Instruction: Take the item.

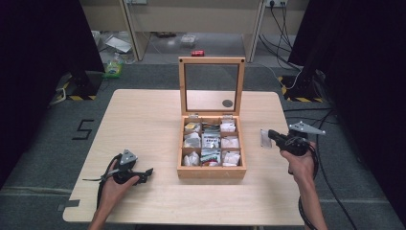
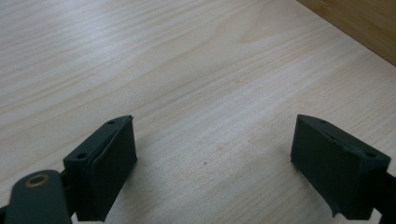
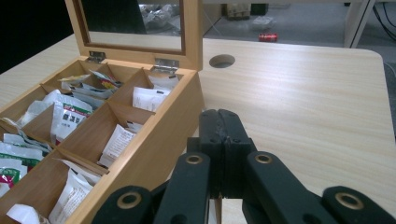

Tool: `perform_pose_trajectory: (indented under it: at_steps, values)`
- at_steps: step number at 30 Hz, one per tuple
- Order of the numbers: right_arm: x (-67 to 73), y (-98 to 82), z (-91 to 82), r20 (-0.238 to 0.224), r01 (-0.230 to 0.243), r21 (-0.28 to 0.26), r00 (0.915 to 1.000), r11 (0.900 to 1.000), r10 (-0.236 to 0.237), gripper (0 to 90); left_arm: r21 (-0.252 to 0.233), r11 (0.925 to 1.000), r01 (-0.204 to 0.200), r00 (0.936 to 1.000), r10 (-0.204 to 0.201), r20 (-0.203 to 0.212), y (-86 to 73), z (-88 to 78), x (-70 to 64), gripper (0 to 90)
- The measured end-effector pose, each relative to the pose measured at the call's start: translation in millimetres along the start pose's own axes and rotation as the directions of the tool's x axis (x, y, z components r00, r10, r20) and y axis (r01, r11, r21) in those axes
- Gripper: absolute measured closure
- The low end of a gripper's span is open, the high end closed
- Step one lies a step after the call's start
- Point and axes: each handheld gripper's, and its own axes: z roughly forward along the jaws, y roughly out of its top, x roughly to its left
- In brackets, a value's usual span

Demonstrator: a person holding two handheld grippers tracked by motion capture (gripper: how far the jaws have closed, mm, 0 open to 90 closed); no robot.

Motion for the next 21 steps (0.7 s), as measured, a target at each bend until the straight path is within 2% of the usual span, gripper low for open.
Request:
perform_pose_trajectory:
  at_steps: [21]
  values:
    - [-8.7, -21.9, 19.3, 0.014, -0.036, 0.066, 0.9993, 0.997, 0.036, 89.8, -0.001, 1.0, 0.001, 1.0, -0.001, 0.0, 0.0, 0.1, -0.1, 13.5]
